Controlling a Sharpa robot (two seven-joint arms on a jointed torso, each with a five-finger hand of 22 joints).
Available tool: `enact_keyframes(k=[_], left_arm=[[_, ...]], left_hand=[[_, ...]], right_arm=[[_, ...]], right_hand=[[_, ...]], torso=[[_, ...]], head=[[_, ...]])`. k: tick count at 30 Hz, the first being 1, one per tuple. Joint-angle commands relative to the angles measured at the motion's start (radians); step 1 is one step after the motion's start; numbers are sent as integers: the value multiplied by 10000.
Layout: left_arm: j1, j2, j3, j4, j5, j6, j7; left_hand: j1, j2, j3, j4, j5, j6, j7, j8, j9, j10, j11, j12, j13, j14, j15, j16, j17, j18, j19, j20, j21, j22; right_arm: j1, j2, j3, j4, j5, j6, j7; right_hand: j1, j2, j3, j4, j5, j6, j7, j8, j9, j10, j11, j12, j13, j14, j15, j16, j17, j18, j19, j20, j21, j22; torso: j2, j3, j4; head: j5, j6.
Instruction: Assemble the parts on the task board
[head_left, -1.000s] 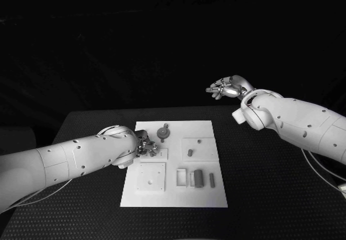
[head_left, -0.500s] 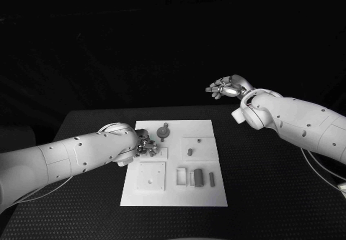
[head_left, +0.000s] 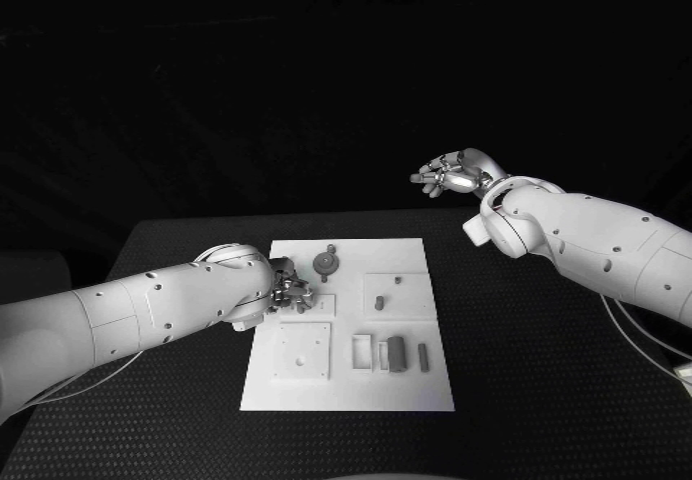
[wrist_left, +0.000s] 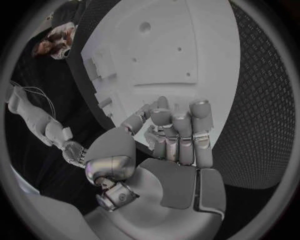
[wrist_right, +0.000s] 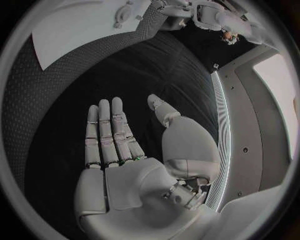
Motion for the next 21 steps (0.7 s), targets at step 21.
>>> enact_keyframes(k=[21], left_arm=[[-30,180,-49,-96,-233,112,-10]], left_hand=[[645,512,37,13,-140,82,4,28,1,-79,14,19,-20,-6,-38,38,-26,418,24,-67,25,194]], right_arm=[[-8,24,5,-3,-5,132,91]], right_hand=[[-97,11,1,88,4,111,337,30,-22,-1111,385,19,-19,-21,46,-61,26,-86,-70,-12,-58,21]], torso=[[2,2,0]], head=[[6,-1]])
